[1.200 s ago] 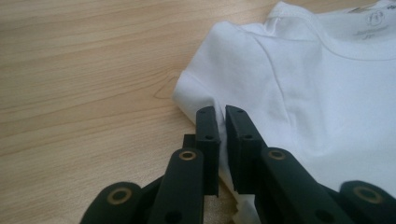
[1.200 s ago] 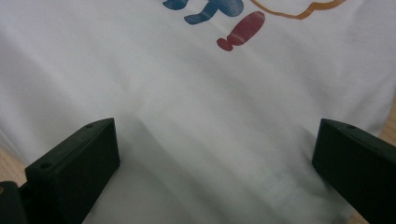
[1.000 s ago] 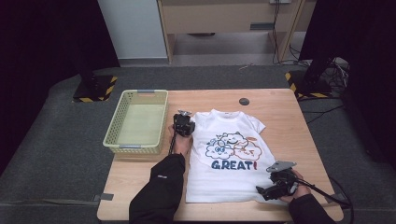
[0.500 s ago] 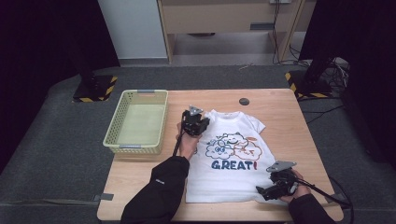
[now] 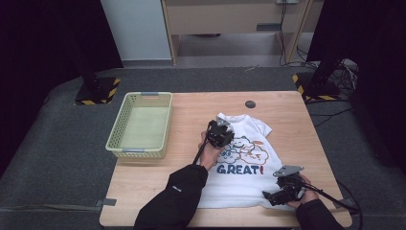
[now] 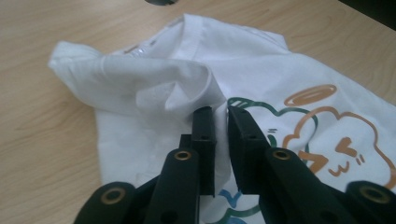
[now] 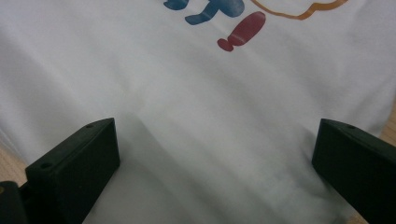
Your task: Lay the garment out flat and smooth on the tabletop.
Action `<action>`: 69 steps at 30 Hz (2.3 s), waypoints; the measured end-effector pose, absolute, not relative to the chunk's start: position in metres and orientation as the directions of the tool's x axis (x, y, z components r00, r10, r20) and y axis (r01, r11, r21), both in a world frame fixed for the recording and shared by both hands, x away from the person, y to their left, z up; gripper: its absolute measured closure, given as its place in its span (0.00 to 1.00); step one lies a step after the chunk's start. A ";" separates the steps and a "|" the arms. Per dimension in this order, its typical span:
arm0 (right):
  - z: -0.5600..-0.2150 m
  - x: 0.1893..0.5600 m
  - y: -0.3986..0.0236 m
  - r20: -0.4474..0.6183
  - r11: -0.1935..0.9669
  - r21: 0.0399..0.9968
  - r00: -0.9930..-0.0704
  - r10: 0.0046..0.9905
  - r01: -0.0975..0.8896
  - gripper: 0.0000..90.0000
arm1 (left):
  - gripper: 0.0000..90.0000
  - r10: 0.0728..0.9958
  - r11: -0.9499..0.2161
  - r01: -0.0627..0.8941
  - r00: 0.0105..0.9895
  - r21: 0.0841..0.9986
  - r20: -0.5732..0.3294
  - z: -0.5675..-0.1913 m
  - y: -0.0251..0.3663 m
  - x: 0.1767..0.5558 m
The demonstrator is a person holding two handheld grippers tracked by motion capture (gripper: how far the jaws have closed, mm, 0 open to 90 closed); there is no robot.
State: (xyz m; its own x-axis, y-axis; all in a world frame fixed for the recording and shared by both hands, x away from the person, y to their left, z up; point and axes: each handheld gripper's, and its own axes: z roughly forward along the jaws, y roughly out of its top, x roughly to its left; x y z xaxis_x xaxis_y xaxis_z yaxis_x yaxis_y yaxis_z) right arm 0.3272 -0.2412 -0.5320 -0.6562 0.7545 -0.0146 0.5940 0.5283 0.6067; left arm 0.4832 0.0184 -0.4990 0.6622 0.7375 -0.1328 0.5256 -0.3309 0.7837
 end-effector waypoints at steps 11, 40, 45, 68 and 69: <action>-0.532 0.327 -0.241 -0.014 0.528 0.607 -0.656 0.754 0.594 0.01 | 0.62 0.720 -0.295 0.497 0.677 0.816 -0.152 -0.496 0.029 0.485; -0.532 0.327 -0.241 -0.014 0.530 0.608 -0.659 0.752 0.592 0.01 | 0.70 0.730 -0.406 0.500 0.681 0.765 -0.058 -0.528 0.020 0.515; -0.532 0.327 -0.241 -0.014 0.530 0.607 -0.659 0.752 0.592 0.01 | 0.79 0.729 -0.437 0.478 0.684 0.762 -0.011 -0.528 0.017 0.510; -0.532 0.327 -0.241 -0.014 0.530 0.608 -0.659 0.752 0.592 0.01 | 0.97 0.729 -0.423 0.398 0.683 0.814 0.044 -0.488 0.032 0.487; -0.532 0.327 -0.241 -0.014 0.530 0.608 -0.659 0.752 0.592 0.01 | 0.97 0.734 -0.418 0.394 0.677 0.819 0.048 -0.484 0.035 0.486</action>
